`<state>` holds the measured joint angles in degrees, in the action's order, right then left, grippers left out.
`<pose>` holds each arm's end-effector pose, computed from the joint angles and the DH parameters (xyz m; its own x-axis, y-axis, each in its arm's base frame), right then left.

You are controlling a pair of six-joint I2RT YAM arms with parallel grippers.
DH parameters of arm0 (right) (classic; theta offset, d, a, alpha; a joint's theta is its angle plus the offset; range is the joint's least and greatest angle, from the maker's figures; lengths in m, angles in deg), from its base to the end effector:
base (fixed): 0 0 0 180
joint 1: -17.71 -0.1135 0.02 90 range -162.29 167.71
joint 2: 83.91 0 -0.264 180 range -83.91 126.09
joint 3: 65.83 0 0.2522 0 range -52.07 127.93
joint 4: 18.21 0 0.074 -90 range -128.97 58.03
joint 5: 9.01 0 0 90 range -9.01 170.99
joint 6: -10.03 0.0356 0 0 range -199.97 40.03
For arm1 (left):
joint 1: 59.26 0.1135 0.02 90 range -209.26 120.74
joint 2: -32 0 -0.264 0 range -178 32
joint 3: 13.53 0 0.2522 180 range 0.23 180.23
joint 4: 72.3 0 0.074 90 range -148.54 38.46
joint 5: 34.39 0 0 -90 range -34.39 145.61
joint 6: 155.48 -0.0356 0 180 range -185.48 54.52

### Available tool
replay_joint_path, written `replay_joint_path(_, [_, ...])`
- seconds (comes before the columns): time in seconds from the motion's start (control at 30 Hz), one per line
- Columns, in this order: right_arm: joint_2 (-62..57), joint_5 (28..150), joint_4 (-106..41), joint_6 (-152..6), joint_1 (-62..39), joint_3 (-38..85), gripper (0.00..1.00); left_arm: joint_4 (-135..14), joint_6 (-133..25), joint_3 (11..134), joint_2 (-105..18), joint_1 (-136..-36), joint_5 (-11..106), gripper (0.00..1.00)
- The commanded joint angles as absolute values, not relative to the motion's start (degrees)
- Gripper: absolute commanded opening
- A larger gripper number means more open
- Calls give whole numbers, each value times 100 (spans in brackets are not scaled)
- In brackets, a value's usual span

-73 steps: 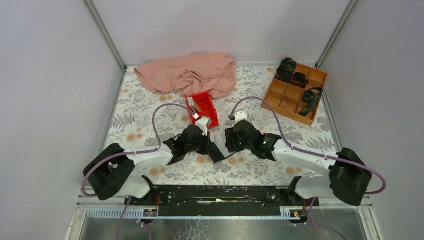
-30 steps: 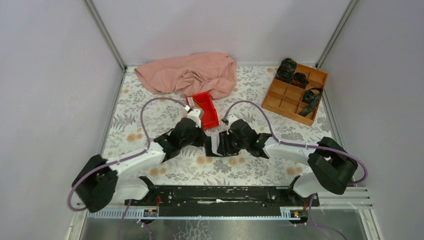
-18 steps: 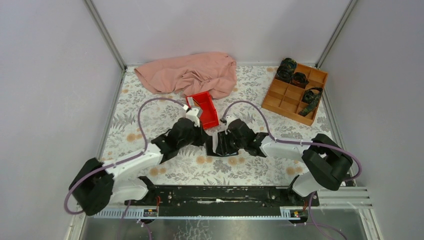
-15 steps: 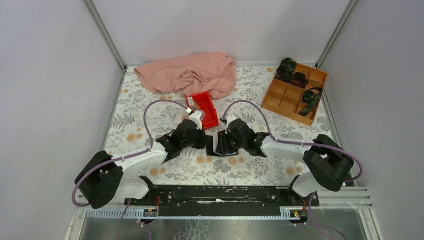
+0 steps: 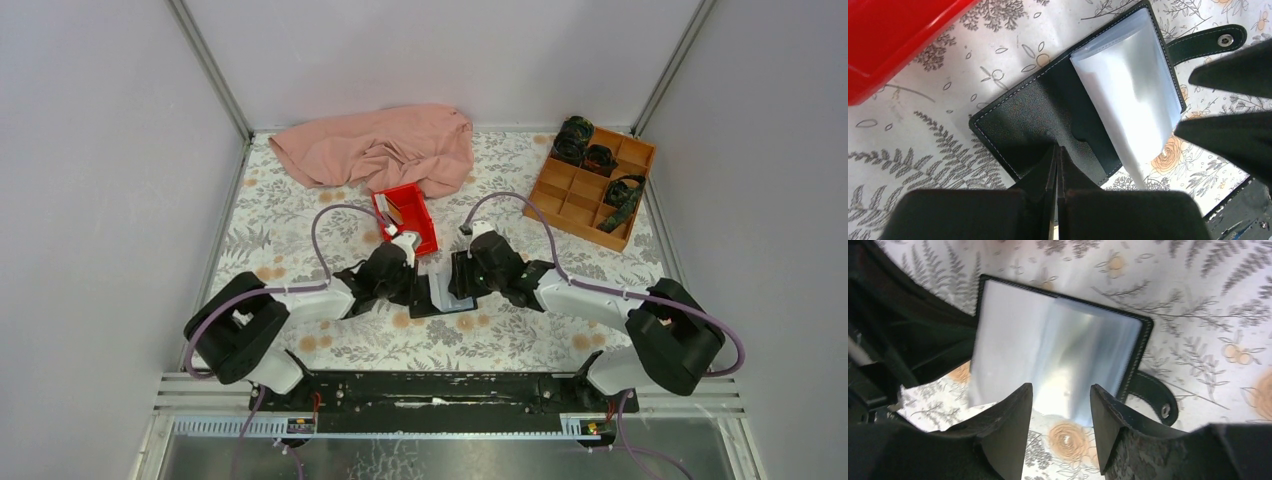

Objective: Take the credit cards out of the card holder

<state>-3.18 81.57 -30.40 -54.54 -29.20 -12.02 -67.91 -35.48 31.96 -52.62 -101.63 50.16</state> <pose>0.1961 0.2101 0.1907 -0.7051 -0.1252 -0.6980 -0.4793 0.8096 0.3390 0.1974 -0.1846 0.1418 -0.8015 0.0574 -0.5953 0.3707 0.8288 -0.4192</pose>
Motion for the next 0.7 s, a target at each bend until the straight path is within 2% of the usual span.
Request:
replay_joint_path(0.0, [-200, 8115, -3122, -5454, -2649, -1208, 56, -6873, -3684, 3455, -5607, -10170, 4880, 0])
replay_joint_path(0.13, [-14, 8407, -2964, -5426, -2642, -1229, 59, -6765, -3640, 3622, -5955, -10171, 4740, 0])
replay_joint_path(0.4, [140, 8568, -2772, -5368, -2649, -1329, 59, -6792, -3638, 3627, -6003, -10171, 4650, 0])
replay_joint_path(0.67, [-400, 8316, -3012, -5432, -2599, -1391, 62, -6813, -3637, 3619, -5970, -10172, 4652, 0])
